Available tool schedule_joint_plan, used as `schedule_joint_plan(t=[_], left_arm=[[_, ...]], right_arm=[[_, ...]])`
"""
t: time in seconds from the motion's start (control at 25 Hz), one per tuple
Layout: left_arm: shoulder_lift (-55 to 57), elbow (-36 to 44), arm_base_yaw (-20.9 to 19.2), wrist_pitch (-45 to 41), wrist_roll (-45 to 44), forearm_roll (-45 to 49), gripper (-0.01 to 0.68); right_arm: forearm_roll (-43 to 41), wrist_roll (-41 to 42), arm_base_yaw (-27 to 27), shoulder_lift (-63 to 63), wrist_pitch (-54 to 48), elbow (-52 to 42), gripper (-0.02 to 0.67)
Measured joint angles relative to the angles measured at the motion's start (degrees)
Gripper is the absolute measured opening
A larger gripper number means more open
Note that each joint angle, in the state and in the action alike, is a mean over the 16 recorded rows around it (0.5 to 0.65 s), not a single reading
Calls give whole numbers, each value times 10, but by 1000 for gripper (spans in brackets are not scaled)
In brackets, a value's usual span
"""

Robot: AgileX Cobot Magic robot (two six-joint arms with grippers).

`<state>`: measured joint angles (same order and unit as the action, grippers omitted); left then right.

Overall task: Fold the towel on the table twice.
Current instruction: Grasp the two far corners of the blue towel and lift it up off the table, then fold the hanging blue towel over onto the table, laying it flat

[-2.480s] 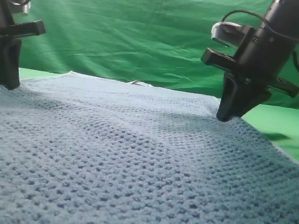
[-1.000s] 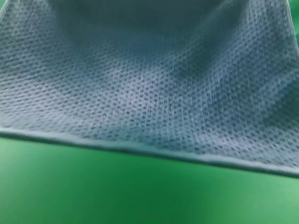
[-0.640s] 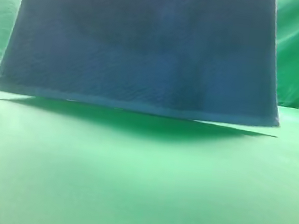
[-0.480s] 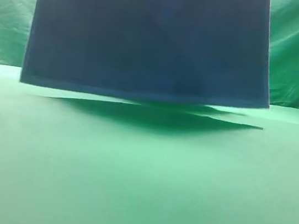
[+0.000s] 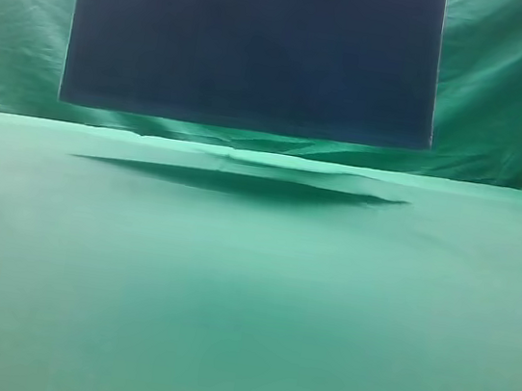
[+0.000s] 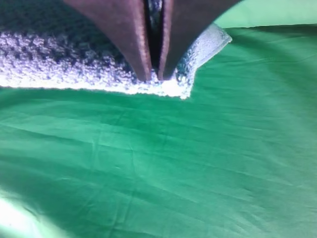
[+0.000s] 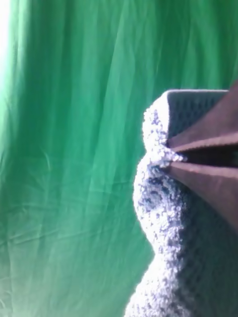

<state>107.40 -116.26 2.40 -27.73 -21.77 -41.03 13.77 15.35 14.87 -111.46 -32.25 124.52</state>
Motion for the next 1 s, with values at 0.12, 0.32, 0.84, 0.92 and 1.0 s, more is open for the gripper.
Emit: schedule_joint_plan(t=[0.12, 0.32, 0.84, 0.92, 1.0], left_arm=[[9, 0, 0, 6, -42, -33, 0], [20, 0, 0, -10, -100, -70, 0], [13, 10, 0, -128, -55, 13, 0], [5, 24, 0, -135, -44, 24, 0], [-6, 44, 0, -136, -37, 31, 0]], right_arm=[[0, 10, -1, -11, 5, 0, 0], [-1, 24, -4, -19, -27, 0, 0], [-4, 36, -6, 26, -186, -48, 0], [-5, 36, -6, 40, -194, -69, 0], [-6, 36, -6, 56, -199, -95, 0]])
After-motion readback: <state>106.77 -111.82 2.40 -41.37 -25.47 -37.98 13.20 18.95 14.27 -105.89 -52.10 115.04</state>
